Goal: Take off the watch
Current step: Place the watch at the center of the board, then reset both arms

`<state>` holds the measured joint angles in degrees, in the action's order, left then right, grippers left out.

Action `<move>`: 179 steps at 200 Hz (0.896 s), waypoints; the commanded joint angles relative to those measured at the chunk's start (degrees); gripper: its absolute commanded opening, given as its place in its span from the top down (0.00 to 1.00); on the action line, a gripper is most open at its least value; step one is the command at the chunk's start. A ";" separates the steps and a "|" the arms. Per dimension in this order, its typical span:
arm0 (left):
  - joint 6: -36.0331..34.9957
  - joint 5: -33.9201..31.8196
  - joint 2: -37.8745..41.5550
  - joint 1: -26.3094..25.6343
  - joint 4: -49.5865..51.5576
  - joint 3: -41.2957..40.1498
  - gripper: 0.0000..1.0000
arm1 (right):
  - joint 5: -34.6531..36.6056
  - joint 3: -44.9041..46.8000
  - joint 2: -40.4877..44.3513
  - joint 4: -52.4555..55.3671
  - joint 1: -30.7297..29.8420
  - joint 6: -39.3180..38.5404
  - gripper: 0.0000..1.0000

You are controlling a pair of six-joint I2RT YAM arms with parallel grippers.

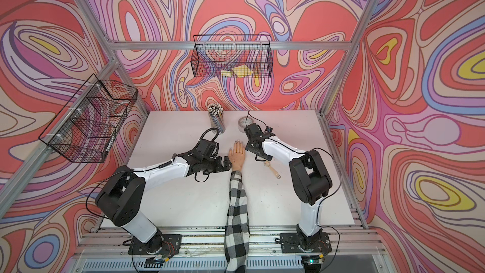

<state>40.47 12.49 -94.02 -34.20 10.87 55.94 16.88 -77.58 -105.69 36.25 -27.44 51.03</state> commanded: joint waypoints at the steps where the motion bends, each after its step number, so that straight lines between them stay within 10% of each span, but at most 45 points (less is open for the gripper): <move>1: -0.98 -2.74 3.54 -0.21 1.40 -1.18 0.01 | -2.74 2.66 5.98 -3.46 0.18 -1.56 0.02; 113: -6.87 -24.84 16.85 -0.24 4.60 -7.75 0.01 | -11.71 23.96 29.07 -22.22 0.23 -18.86 0.02; 179: -21.86 -44.95 31.16 -0.28 -22.61 -21.45 0.01 | 0.05 30.78 34.96 -30.36 0.60 -30.00 0.02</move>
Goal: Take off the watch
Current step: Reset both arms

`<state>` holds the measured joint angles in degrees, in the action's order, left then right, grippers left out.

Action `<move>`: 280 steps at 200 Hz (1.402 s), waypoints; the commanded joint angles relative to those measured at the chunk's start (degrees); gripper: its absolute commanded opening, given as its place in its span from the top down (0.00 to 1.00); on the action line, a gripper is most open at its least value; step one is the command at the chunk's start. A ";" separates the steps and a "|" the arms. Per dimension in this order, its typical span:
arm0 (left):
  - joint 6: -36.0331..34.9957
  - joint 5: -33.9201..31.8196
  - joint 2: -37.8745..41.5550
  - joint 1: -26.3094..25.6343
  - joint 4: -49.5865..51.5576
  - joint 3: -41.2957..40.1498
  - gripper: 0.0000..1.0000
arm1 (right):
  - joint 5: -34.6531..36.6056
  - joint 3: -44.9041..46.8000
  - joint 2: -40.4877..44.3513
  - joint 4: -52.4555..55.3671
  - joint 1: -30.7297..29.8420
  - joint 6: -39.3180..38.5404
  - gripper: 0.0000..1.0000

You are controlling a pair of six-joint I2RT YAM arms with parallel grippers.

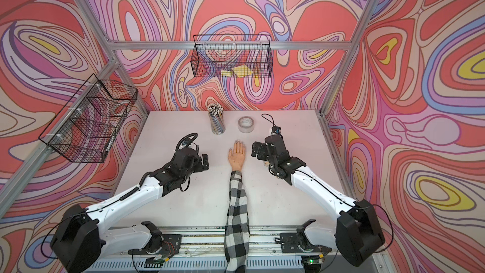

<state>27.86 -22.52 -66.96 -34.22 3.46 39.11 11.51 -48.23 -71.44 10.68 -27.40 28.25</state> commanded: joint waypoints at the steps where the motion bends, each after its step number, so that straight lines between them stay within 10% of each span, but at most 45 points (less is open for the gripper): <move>1: -9.63 -10.01 4.33 -0.25 -15.75 -4.95 0.01 | 5.44 1.40 0.65 -4.79 0.53 -7.37 0.02; 63: -28.46 -9.64 11.34 10.47 -32.95 -15.35 0.01 | 3.70 2.78 -0.27 -11.02 7.44 -12.07 0.02; 107: -28.46 -5.14 6.38 20.68 -43.58 -22.64 0.01 | 4.65 5.31 -1.96 -16.12 14.43 -13.99 0.02; 158: -29.85 -4.62 -9.44 21.61 -57.87 -24.73 0.01 | 8.91 12.55 -5.97 -26.04 20.77 -16.87 0.02; 280: -30.93 3.06 -18.46 25.70 -58.26 -19.78 0.01 | -0.78 22.17 -15.98 -55.65 23.11 -26.19 0.02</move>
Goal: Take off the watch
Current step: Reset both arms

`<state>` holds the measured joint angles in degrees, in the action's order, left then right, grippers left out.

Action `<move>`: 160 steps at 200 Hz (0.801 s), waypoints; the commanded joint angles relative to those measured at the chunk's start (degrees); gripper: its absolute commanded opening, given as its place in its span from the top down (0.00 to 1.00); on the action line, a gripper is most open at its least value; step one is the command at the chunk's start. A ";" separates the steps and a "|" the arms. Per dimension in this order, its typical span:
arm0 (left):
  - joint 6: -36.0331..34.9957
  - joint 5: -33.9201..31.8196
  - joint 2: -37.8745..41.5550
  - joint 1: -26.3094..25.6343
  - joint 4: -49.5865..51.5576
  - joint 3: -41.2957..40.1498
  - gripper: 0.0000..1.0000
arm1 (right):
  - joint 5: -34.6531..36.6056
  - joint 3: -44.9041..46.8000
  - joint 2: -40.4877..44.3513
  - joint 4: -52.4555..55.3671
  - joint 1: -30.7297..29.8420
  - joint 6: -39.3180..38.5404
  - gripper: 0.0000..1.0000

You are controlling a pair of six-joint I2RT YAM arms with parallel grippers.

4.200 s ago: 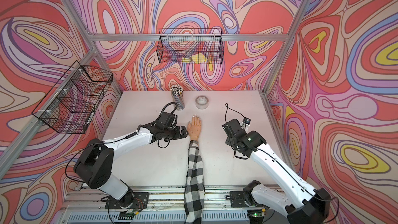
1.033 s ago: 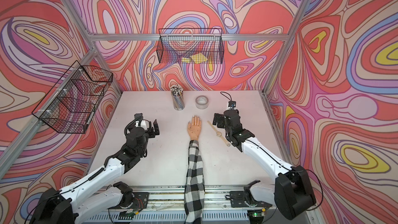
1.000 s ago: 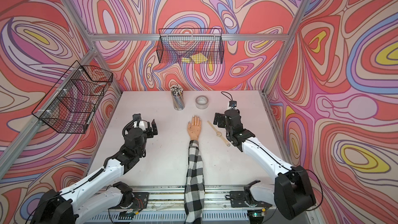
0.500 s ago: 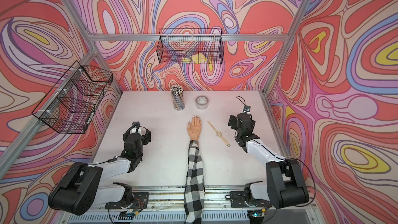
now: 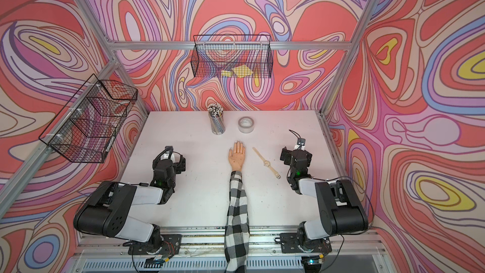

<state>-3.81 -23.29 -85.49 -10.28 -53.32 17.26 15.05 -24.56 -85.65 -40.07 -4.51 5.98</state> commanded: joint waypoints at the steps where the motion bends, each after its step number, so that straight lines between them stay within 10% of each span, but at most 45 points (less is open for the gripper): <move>1: 0.83 4.02 0.11 1.98 -1.24 2.12 0.01 | -4.45 -1.57 -1.83 -4.95 0.22 -4.07 0.02; 49: 5.11 11.89 -1.60 6.94 1.65 3.02 0.01 | -3.07 1.62 -12.28 -23.29 1.61 -5.00 0.02; 160: 4.96 22.28 -2.89 10.29 4.43 5.24 0.01 | -9.33 -2.16 -11.75 -14.74 4.41 -4.04 0.02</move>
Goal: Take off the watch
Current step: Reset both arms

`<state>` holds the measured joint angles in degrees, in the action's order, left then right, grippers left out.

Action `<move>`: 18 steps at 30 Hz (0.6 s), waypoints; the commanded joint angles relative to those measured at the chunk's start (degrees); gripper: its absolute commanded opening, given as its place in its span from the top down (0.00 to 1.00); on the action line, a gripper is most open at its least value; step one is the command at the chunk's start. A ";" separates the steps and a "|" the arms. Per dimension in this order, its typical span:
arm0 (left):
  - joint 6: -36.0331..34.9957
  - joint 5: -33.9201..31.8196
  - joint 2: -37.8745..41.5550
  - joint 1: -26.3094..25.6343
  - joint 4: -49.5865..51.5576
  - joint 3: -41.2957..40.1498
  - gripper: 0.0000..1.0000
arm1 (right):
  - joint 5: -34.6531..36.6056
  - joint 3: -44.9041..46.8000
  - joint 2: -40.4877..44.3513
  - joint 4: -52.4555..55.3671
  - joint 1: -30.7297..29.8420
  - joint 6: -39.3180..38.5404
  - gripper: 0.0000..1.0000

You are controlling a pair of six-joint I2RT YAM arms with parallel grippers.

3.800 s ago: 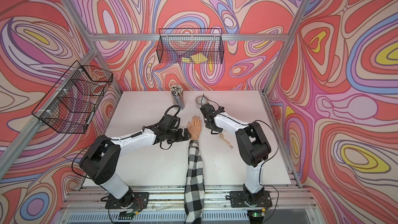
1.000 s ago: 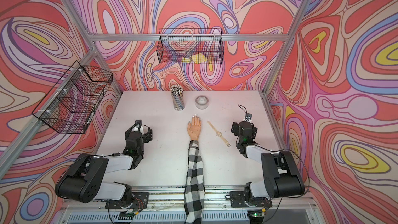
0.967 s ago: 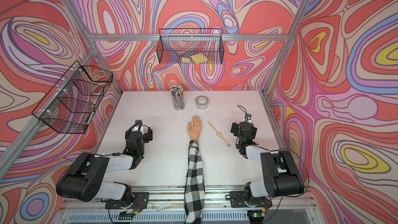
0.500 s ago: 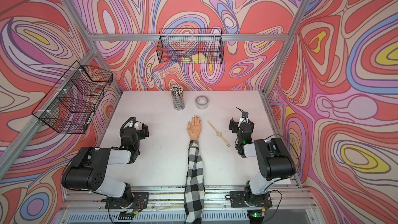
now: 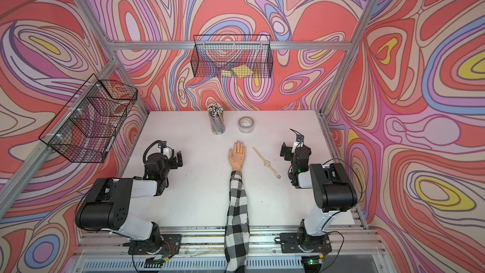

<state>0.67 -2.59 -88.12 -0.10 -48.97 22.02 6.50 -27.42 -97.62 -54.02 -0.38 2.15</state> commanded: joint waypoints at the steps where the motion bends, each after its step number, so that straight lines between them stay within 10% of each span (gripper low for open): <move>1: 0.52 1.56 -0.33 0.10 0.05 0.48 0.01 | -0.74 0.70 0.24 -0.81 0.24 -0.22 0.02; 18: 0.39 0.33 -0.23 -0.34 -0.30 0.29 0.01 | -4.41 0.29 0.16 -0.09 0.56 -1.01 0.02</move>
